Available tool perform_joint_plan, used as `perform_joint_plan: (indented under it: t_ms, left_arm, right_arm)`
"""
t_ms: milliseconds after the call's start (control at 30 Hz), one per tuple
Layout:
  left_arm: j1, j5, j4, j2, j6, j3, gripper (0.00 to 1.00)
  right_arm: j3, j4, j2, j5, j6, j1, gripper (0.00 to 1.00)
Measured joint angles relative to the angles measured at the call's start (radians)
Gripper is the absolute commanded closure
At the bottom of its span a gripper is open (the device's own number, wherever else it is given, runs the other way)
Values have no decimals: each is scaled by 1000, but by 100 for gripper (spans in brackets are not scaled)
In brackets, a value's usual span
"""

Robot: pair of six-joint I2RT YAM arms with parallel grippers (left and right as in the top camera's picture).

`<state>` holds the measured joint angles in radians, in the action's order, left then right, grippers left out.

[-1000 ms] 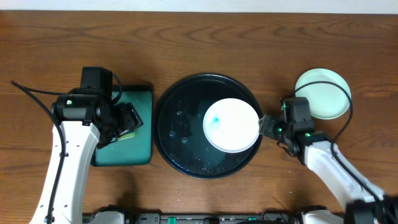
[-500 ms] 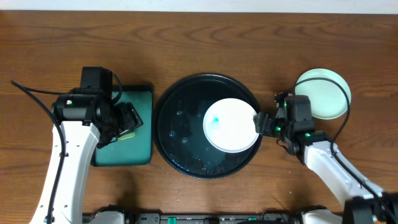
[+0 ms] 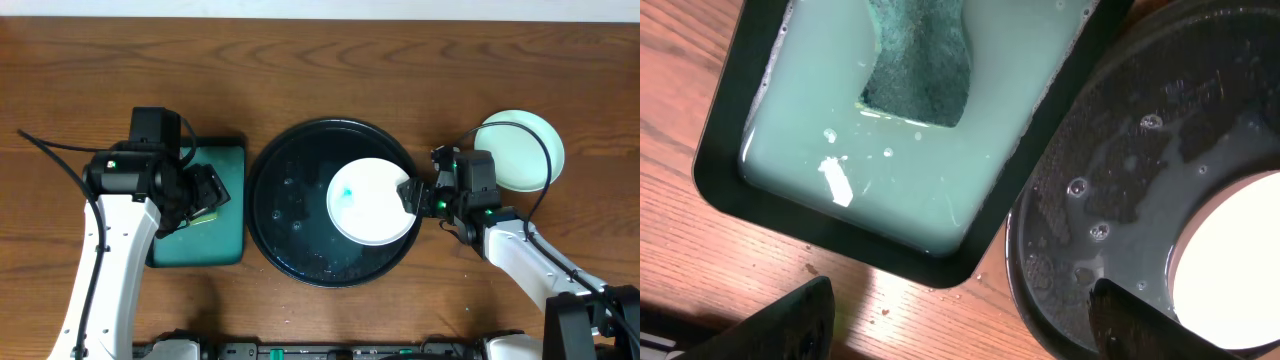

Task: Clean dirty plates on tray and stack at the side
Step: 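Hold the white plate's rim with the right gripper on the tray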

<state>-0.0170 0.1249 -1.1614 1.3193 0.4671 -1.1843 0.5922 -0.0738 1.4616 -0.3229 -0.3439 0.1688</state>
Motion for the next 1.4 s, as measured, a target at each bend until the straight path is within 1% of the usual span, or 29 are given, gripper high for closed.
perform_joint_plan:
  t_ms: [300, 467, 567, 667, 767, 867, 1033, 1233, 1400]
  left_arm:
    - [0, 0, 2, 0, 0, 0, 19]
    - [0, 0, 2, 0, 0, 0, 19]
    - [0, 0, 2, 0, 0, 0, 19]
    - [0, 0, 2, 0, 0, 0, 19]
    - [0, 0, 2, 0, 0, 0, 19]
    - [0, 0, 2, 0, 0, 0, 19]
    - [0, 0, 2, 0, 0, 0, 19]
    - [0, 0, 2, 0, 0, 0, 19]
    - [0, 0, 2, 0, 0, 0, 19]
  right_arm:
    - [0, -3, 11, -1, 13, 0, 35]
    - [0, 1, 61, -8, 16, 0, 39]
    - [0, 2, 65, -11, 16, 0, 39]
    - [0, -21, 46, 8, 15, 0, 38]
    - [5, -97, 0, 50, 18, 0, 35]
    - [25, -154, -56, 79, 33, 0, 30]
    - [56, -163, -87, 49, 76, 0, 30]
    - [56, -166, -46, 18, 101, 0, 29]
    - [56, -131, 28, 6, 118, 0, 30]
